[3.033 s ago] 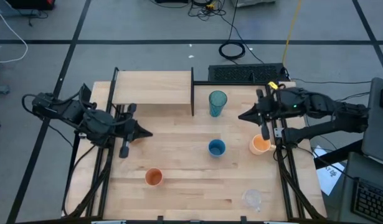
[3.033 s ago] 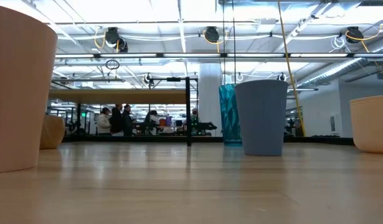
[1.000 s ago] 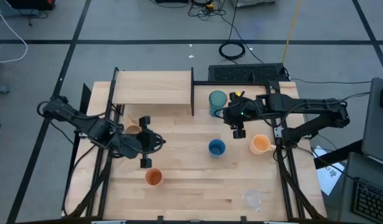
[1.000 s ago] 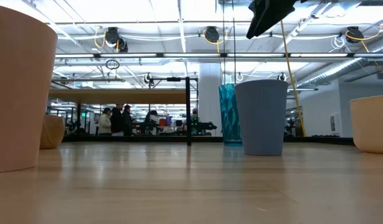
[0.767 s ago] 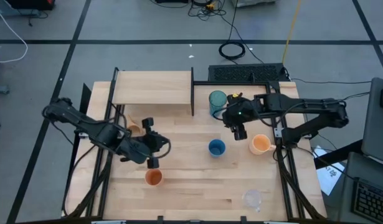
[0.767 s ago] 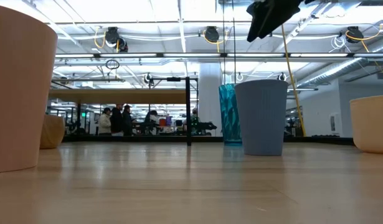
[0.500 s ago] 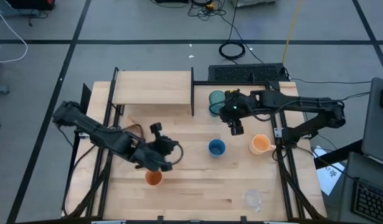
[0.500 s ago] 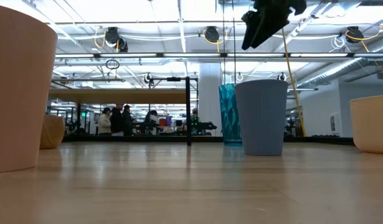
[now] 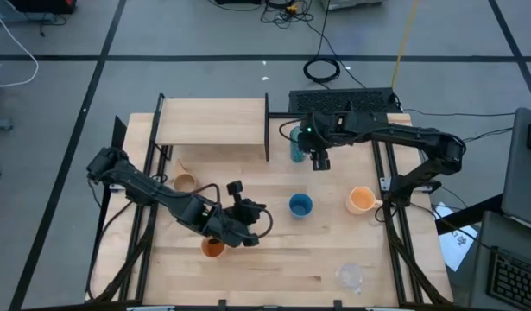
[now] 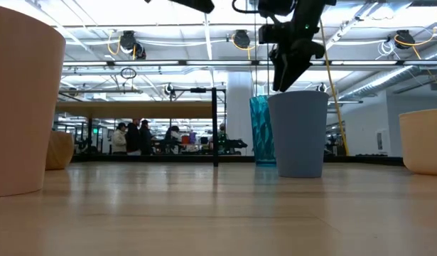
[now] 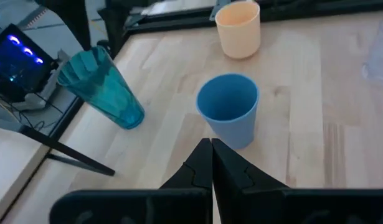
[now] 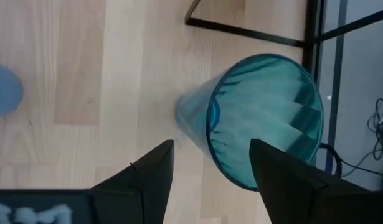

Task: Stack small to large cups/mugs on shelf
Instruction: Put the light blue cup on the shelf

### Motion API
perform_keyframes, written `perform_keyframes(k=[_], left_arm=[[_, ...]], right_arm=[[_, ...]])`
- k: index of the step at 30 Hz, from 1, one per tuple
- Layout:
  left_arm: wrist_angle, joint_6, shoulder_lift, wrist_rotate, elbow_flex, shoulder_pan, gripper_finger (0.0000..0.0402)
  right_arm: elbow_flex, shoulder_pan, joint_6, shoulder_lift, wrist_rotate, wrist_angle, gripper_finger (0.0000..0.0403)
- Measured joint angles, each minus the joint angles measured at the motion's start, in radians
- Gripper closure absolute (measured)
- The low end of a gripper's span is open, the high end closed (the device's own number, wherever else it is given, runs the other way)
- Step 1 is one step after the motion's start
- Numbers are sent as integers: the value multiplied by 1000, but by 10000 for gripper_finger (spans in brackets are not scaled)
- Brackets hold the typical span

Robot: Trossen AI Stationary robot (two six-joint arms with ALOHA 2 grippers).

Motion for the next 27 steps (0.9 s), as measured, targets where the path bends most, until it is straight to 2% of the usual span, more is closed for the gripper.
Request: perform_keyframes(k=[6, 12, 16, 27], left_arm=[[33, 0, 31, 2, 0, 18, 400], [50, 14, 34, 5, 0, 35, 401], [63, 22, 35, 12, 0, 35, 401], [66, 25, 34, 13, 0, 35, 397]], right_arm=[[0, -34, -25, 21, -37, 30, 206], [0, -48, -35, 26, -52, 43, 227], [0, -54, -32, 27, -105, 46, 242], [0, -65, -25, 89, -124, 86, 264]])
